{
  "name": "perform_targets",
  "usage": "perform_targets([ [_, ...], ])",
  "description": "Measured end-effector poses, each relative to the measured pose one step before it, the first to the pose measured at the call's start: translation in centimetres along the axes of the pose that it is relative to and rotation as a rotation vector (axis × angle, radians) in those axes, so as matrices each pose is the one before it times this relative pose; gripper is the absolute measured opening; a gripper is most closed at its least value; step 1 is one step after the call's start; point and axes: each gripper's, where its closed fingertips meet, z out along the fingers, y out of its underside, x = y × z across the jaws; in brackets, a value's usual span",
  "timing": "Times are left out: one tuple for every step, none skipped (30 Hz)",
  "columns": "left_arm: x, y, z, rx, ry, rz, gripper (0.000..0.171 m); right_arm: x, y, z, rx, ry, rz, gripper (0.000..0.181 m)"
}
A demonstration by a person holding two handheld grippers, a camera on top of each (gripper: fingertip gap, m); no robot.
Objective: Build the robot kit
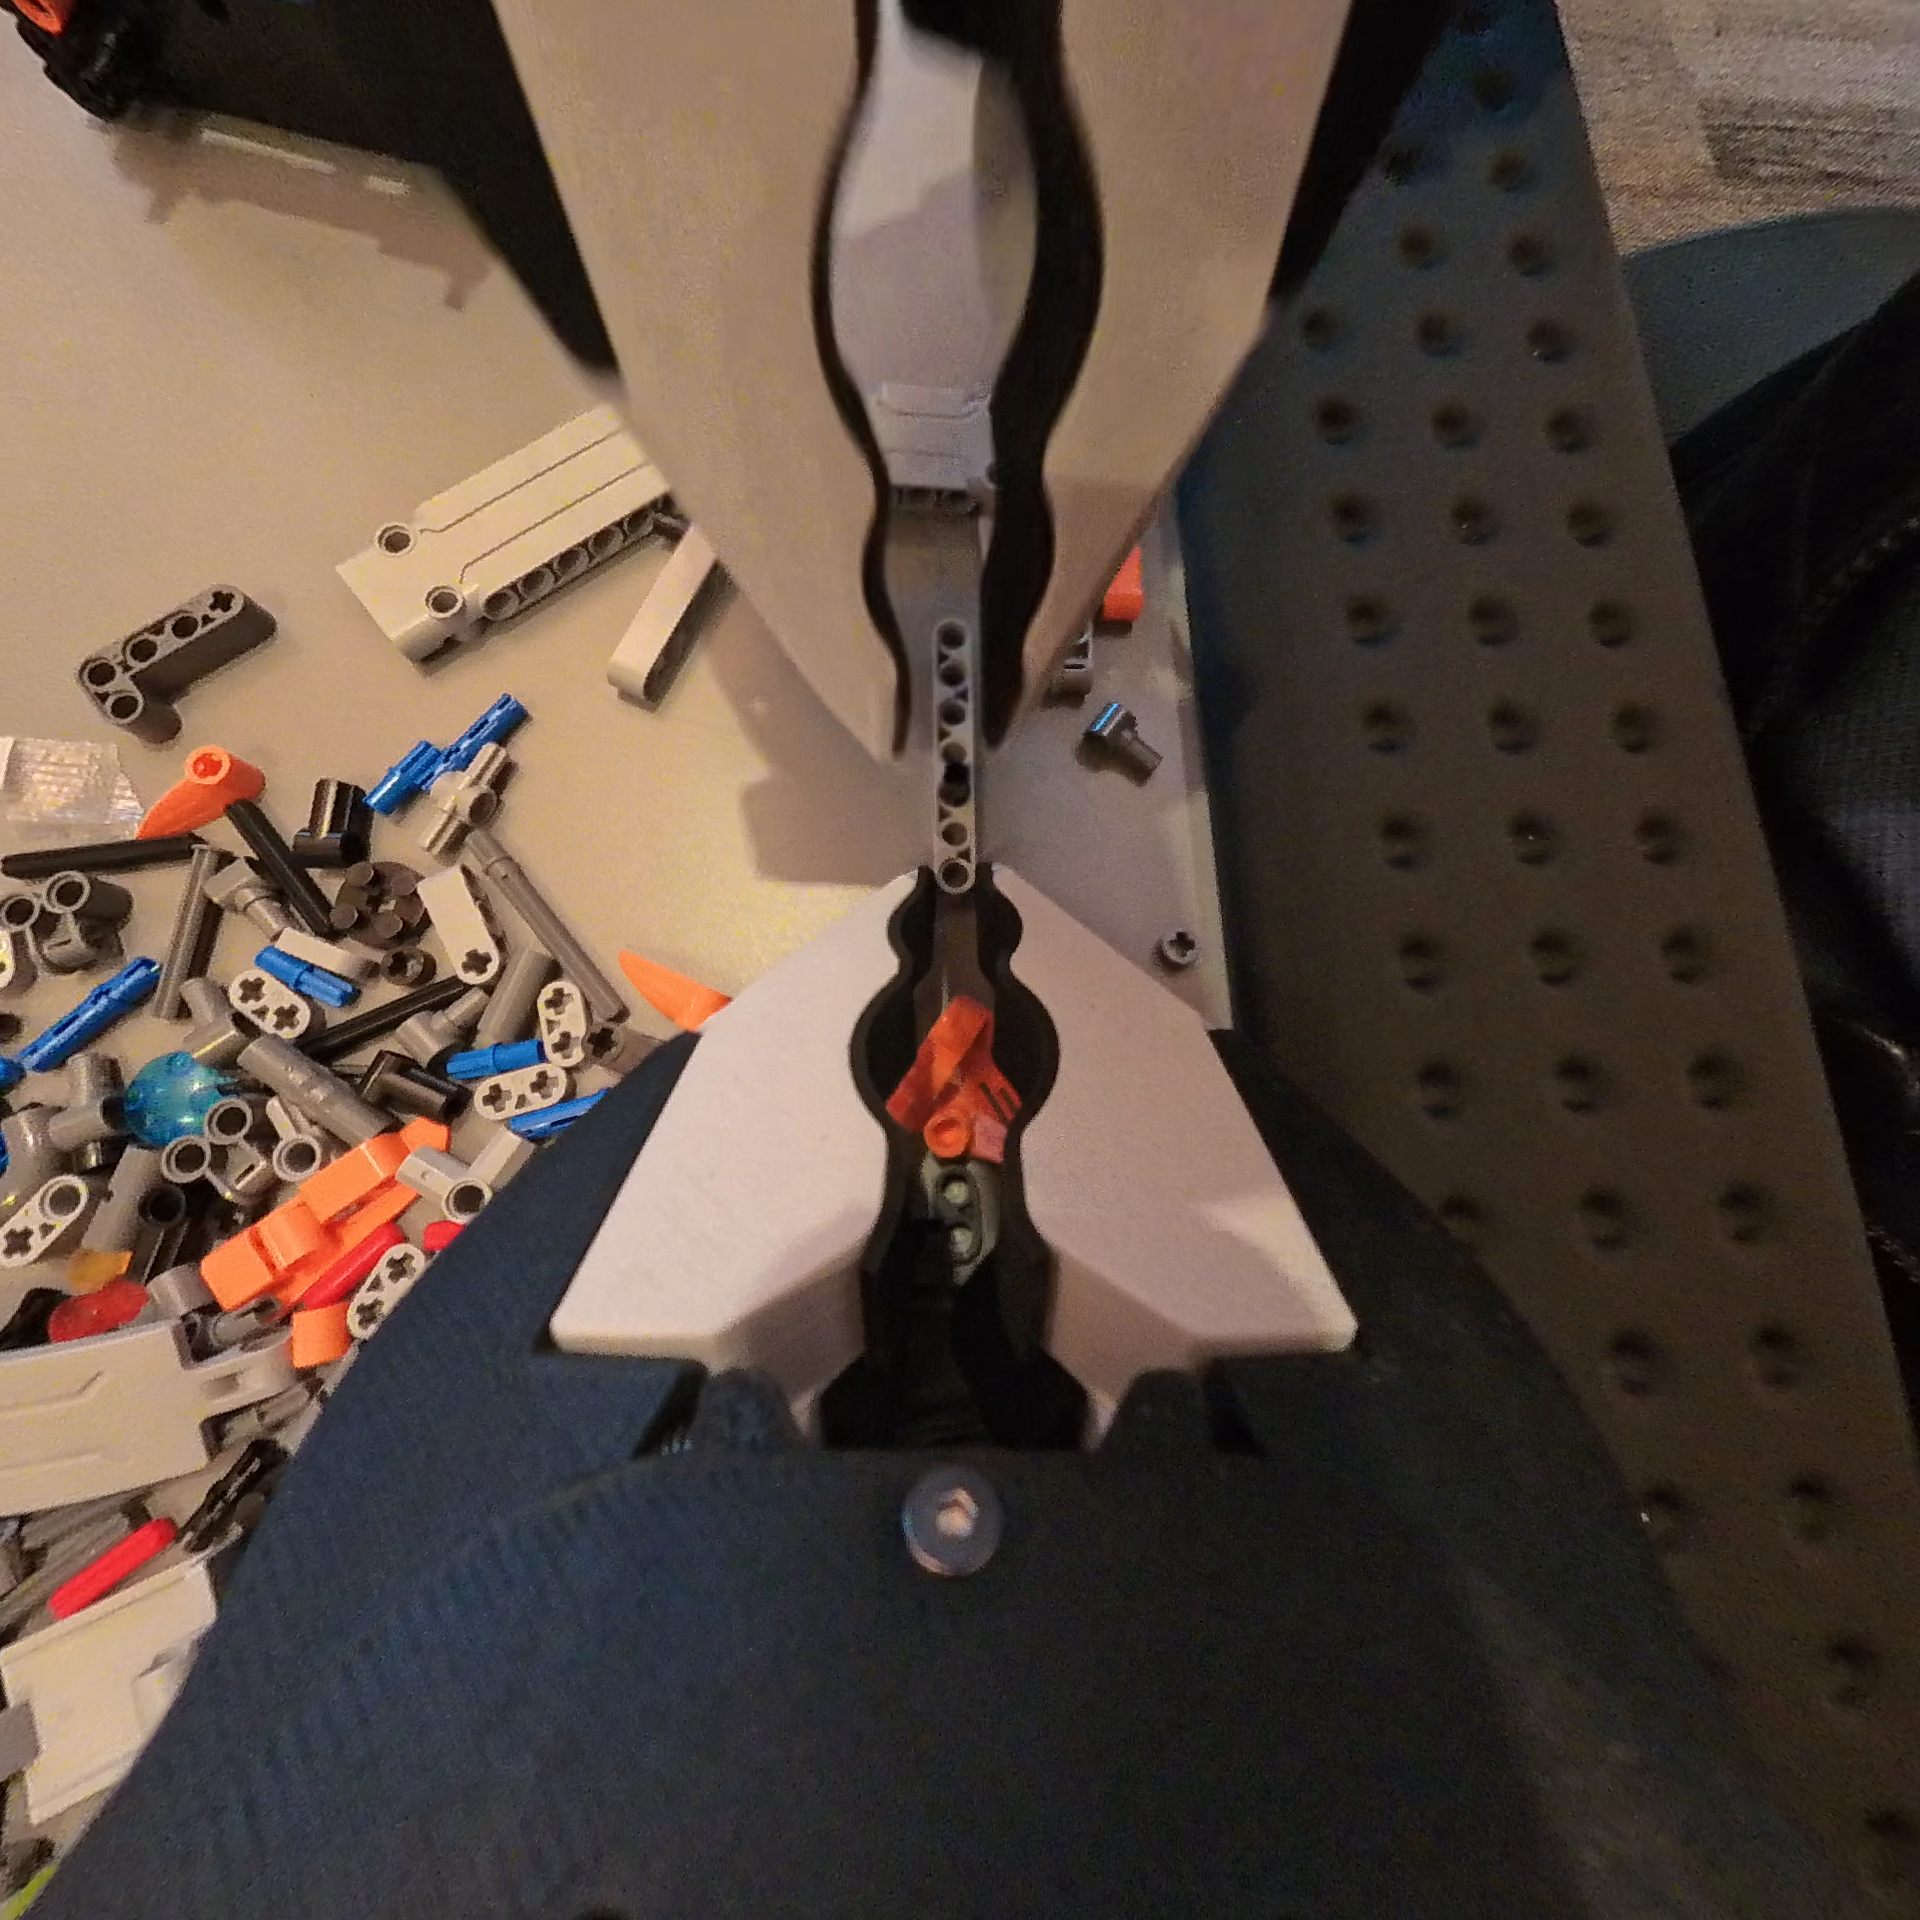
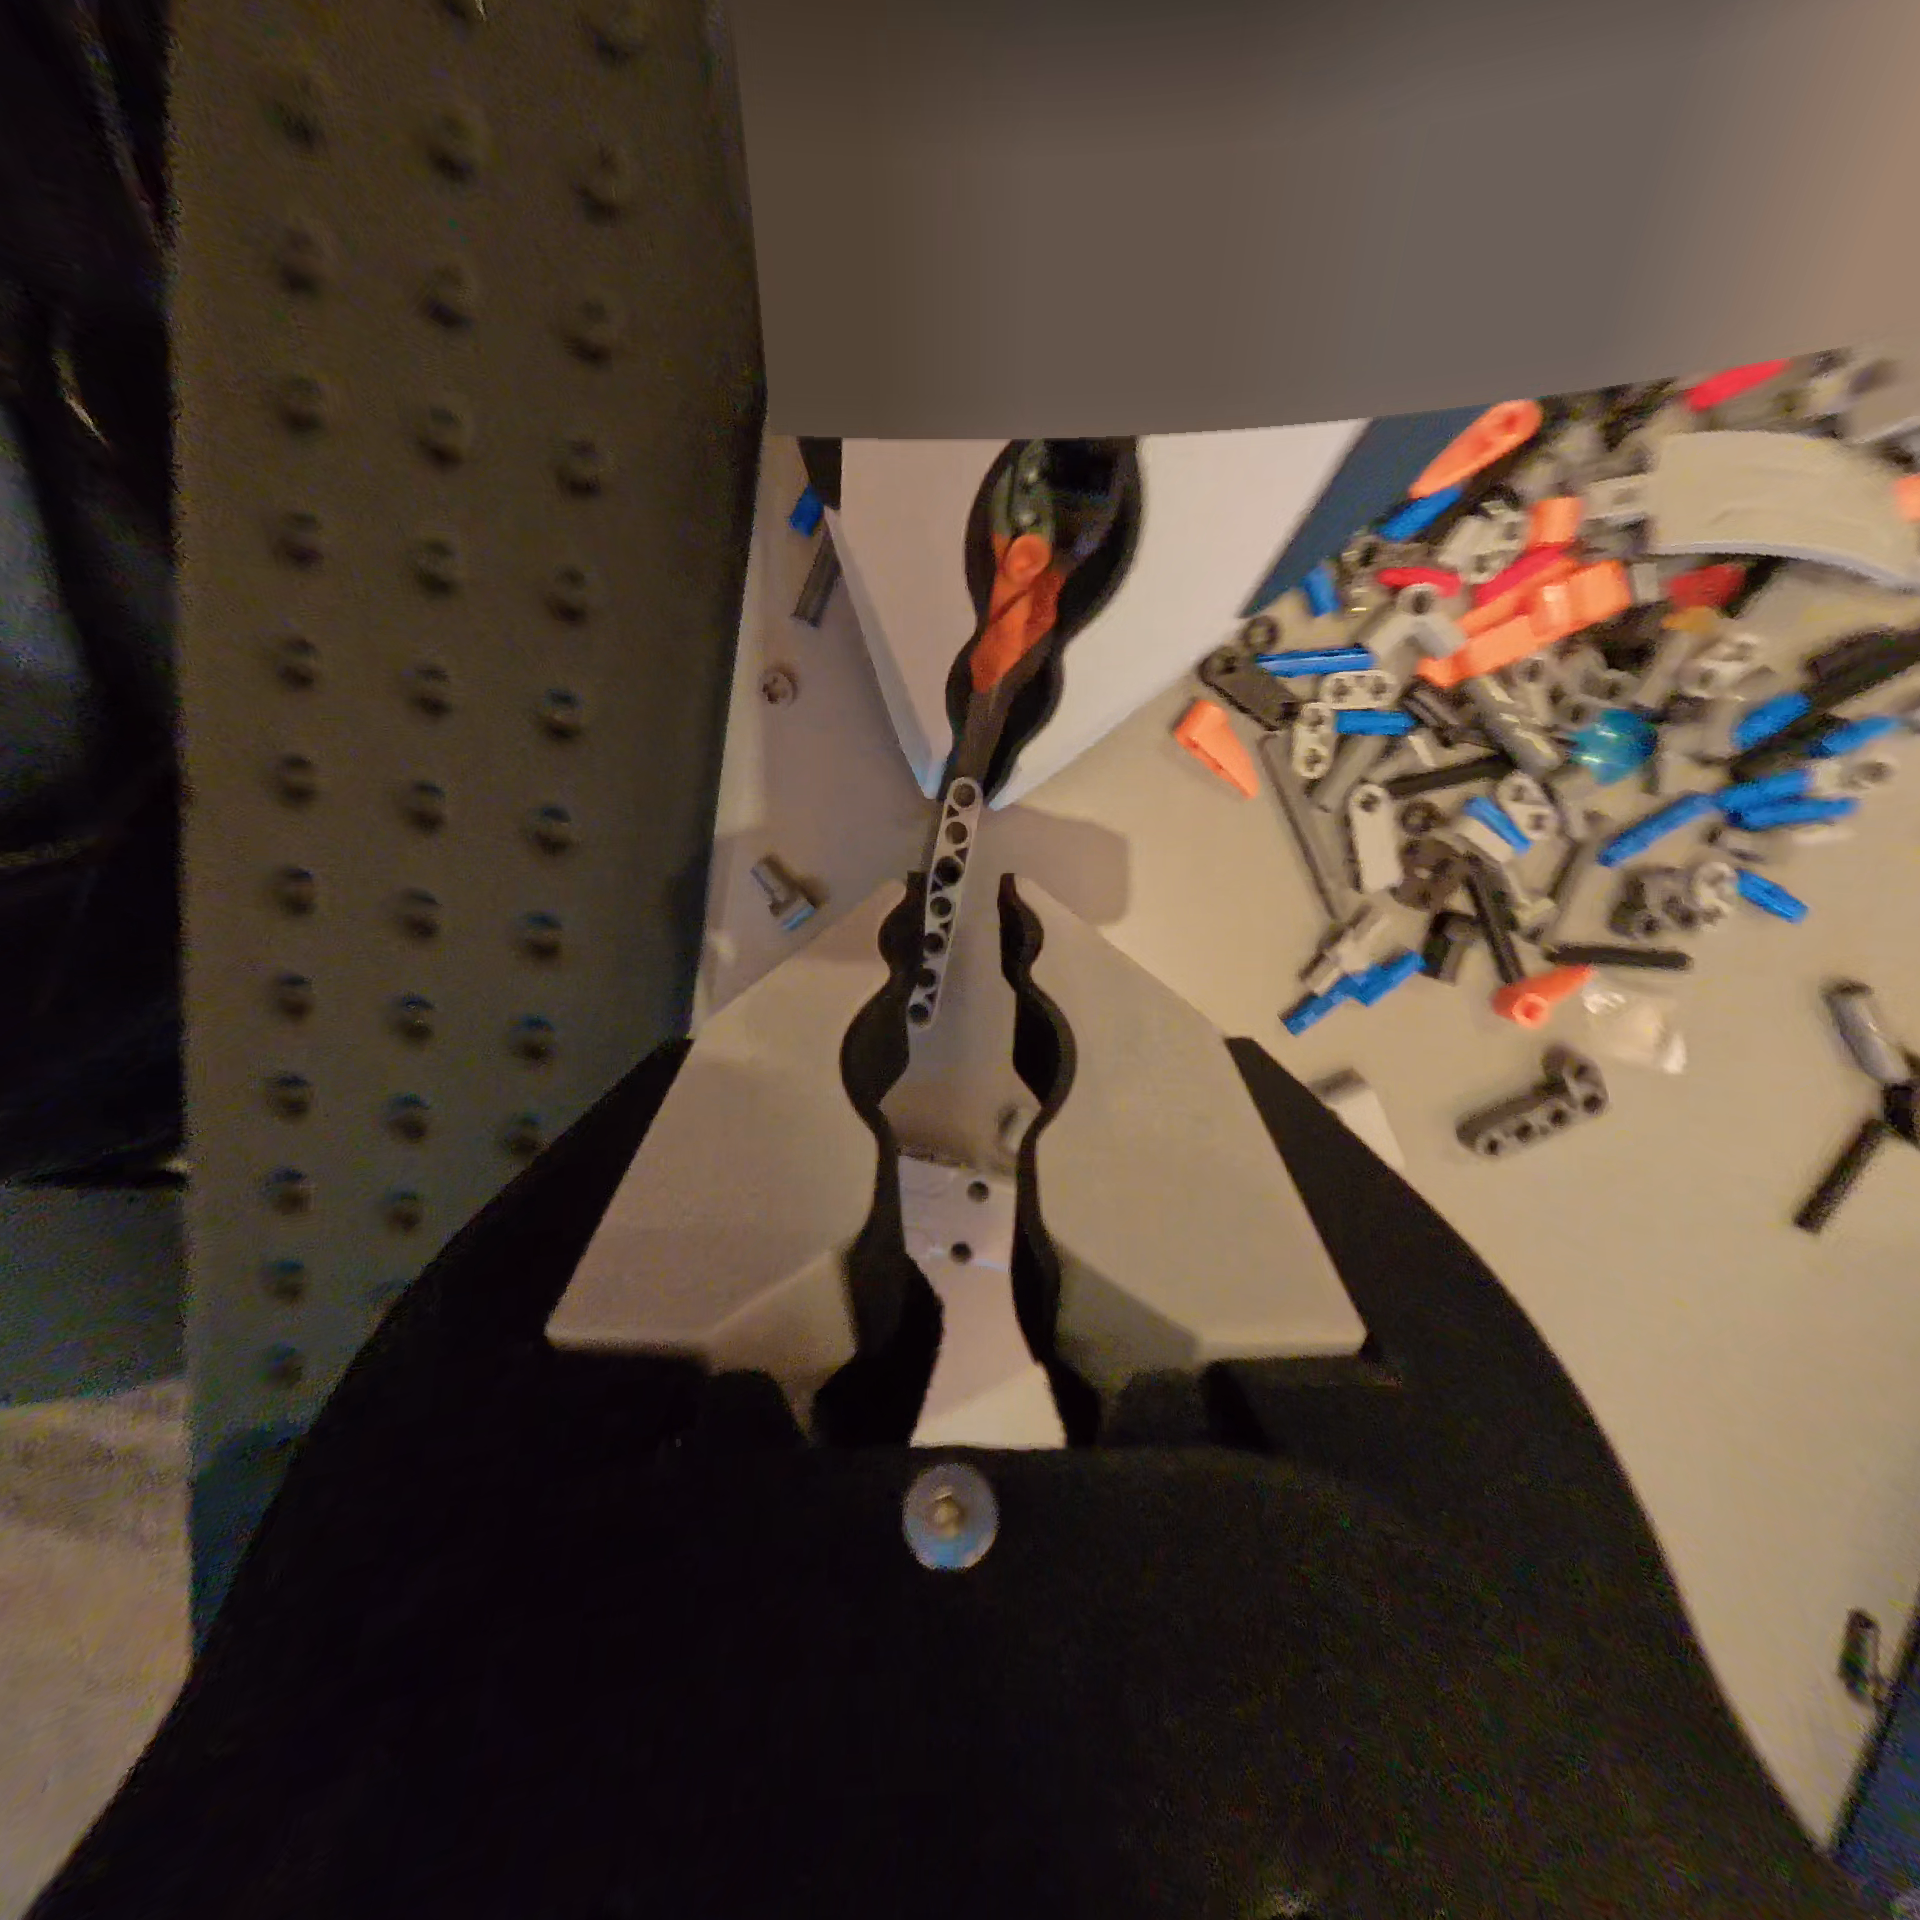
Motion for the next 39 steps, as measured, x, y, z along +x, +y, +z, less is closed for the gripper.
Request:
perform_targets([
  [-0.189, 0.112, -0.074, -0.00403, -0.0100, -0.0007, 0.005, 0.164, -0.133, -1.261, 0.0353, 0.0186, 0.0275, 0.010],
  [-0.193, 0.152, -0.087, -0.00592, -0.0102, -0.0010, 0.005, 0.106, 0.233, -1.197, 0.0163, 0.0236, 0.0253, 0.009],
  [-0.052, 0.078, -0.084, -0.00321, -0.0031, -0.0019, 0.005, 0.125, 0.570, -0.963, 0.0015, 0.0307, 0.0249, 0.009],
  [0.015, 0.057, -0.057, -0.00369, -0.0010, -0.0005, 0.007, -0.014, 0.884, -0.692, -0.0133, 0.0243, 0.0262, 0.009],
  [-0.012, 0.032, -0.054, -0.00426, -0.0057, 0.0023, 0.010, -0.068, 1.186, -0.417, -0.0291, 0.0222, 0.0270, 0.008],
  [0.007, -0.013, -0.113, -0.00097, -0.0062, 0.0031, 0.013, -0.139, 1.241, -0.204, -0.0322, 0.0172, 0.0273, 0.008],
  [-0.087, -0.038, -0.218, 0.00137, -0.0095, 0.0003, 0.016, -0.240, 0.835, -0.143, -0.0081, 0.0114, 0.0231, 0.011],
  [-0.163, -0.091, -0.340, 0.00631, -0.0110, -0.0014, 0.017, -0.413, 0.395, -0.201, 0.0181, -0.0011, 0.0195, 0.011],
  [-0.145, -0.248, -0.442, 0.01685, -0.0066, -0.0064, 0.017, -0.211, 0.243, -0.223, 0.0233, 0.0056, 0.0223, 0.011],
  [-0.226, -0.269, -0.516, 0.01704, -0.0117, -0.0085, 0.018, 0.194, 0.234, -0.191, 0.0169, 0.0207, 0.0261, 0.009],
  [-0.298, -0.208, -0.585, 0.01301, -0.0212, -0.0062, 0.019, 0.261, 0.198, -0.089, 0.0104, 0.0175, 0.0229, 0.009],
  [-0.255, -0.200, -0.592, 0.01358, -0.0226, -0.0035, 0.018, 0.334, -0.015, -0.045, 0.0152, 0.0180, 0.0139, 0.010],
  [-0.196, -0.139, -0.548, 0.01147, -0.0218, -0.0043, 0.018, 0.432, -0.323, -0.024, 0.0256, 0.0191, 0.0125, 0.010],
  [-0.256, -0.015, -0.505, 0.00675, -0.0263, -0.0088, 0.018, 0.264, -0.502, 0.067, 0.0276, 0.0039, 0.0145, 0.008],
  [-0.337, 0.025, -0.492, 0.00593, -0.0349, -0.0104, 0.018, 0.158, -0.523, 0.210, 0.0186, -0.0011, 0.0039, 0.009],
  [-0.269, 0.015, -0.424, 0.01461, -0.0310, -0.0170, 0.015, 0.306, -0.467, 0.292, 0.0078, 0.0116, -0.0086, 0.009],
  [-0.102, 0.147, -0.296, 0.01871, -0.0161, -0.0314, 0.013, 0.317, -0.473, 0.291, 0.0036, 0.0084, -0.0104, 0.007],
  [0.015, 0.286, -0.247, 0.01825, -0.0093, -0.0317, 0.012, 0.214, -0.614, 0.276, 0.0116, -0.0032, -0.0044, 0.007],
  [0.051, 0.354, -0.258, 0.01349, -0.0132, -0.0170, 0.012, 0.305, -0.692, 0.275, 0.0167, -0.0049, 0.0062, 0.007],
  [-0.045, 0.432, -0.273, -0.00319, -0.0229, -0.0032, 0.012, 0.339, -0.596, 0.345, 0.0127, -0.0058, 0.0093, 0.008],
  [-0.194, 0.378, -0.297, -0.00762, -0.0319, 0.0069, 0.012, 0.364, -0.486, 0.420, 0.0055, -0.0026, 0.0045, 0.008],
  [-0.159, 0.140, -0.316, 0.00386, -0.0266, 0.0085, 0.012, 0.475, -0.352, 0.474, -0.0029, 0.0042, 0.0038, 0.008],
  [0.006, -0.078, -0.316, 0.01338, -0.0119, 0.0007, 0.011, 0.556, -0.288, 0.466, -0.0061, 0.0095, 0.0077, 0.010],
  [0.042, -0.106, -0.289, 0.01319, -0.0050, -0.0064, 0.011, 0.539, -0.265, 0.455, -0.0049, 0.0100, 0.0083, 0.010],
  [0.004, -0.033, -0.231, 0.00966, -0.0057, -0.0059, 0.011, 0.422, -0.244, 0.428, -0.0035, 0.0055, 0.0054, 0.010],
  [-0.061, 0.021, -0.201, 0.00605, -0.0105, -0.0022, 0.011, 0.302, -0.216, 0.402, -0.0029, -0.0003, 0.0048, 0.010],
  [-0.014, 0.040, -0.212, 0.00223, -0.0100, 0.0031, 0.011, 0.229, -0.234, 0.406, -0.0025, -0.0035, 0.0043, 0.010],
  [0.061, 0.047, -0.221, 0.00198, -0.0086, 0.0095, 0.010, 0.058, -0.242, 0.428, -0.0012, -0.0098, 0.0002, 0.010],
  [0.001, 0.100, -0.248, -0.00050, -0.0139, 0.0144, 0.011, -0.081, -0.246, 0.431, -0.0025, -0.0139, -0.0035, 0.011],
  [0.001, 0.155, -0.286, -0.00190, -0.0147, 0.0140, 0.010, -0.037, -0.241, 0.438, -0.0050, -0.0083, -0.0046, 0.011],
  [0.091, 0.124, -0.317, 0.00343, -0.0093, 0.0109, 0.010, -0.010, -0.238, 0.420, -0.0058, -0.0048, -0.0050, 0.011],
  [0.108, 0.099, -0.311, 0.00876, -0.0082, 0.0042, 0.009, -0.144, -0.316, 0.384, -0.0023, -0.0117, -0.0069, 0.011],
  [0.114, 0.103, -0.303, 0.00871, -0.0057, -0.0031, 0.008, -0.266, -0.429, 0.342, 0.0036, -0.0170, -0.0099, 0.010],
  [0.137, 0.098, -0.278, 0.00866, -0.0033, -0.0044, 0.008, -0.261, -0.456, 0.358, 0.0055, -0.0174, -0.0088, 0.010],
  [0.075, 0.079, -0.244, 0.00704, -0.0052, -0.0025, 0.007, -0.269, -0.420, 0.403, 0.0039, -0.0196, -0.0067, 0.010],
  [-0.003, 0.088, -0.226, 0.00393, -0.0078, -0.0006, 0.007, -0.262, -0.359, 0.456, 0.0013, -0.0198, -0.0053, 0.009],
  [0.018, -0.007, -0.216, 0.00677, -0.0045, 0.0019, 0.006, -0.225, -0.298, 0.484, -0.0019, -0.0160, -0.0057, 0.009],
  [0.070, -0.098, -0.175, 0.00979, -0.0001, 0.0014, 0.005, -0.244, -0.246, 0.514, -0.0048, -0.0139, -0.0087, 0.009],
  [0.024, -0.119, -0.131, 0.00919, -0.0026, 0.0016, 0.005, -0.378, -0.110, 0.529, -0.0108, -0.0171, -0.0132, 0.008],
])
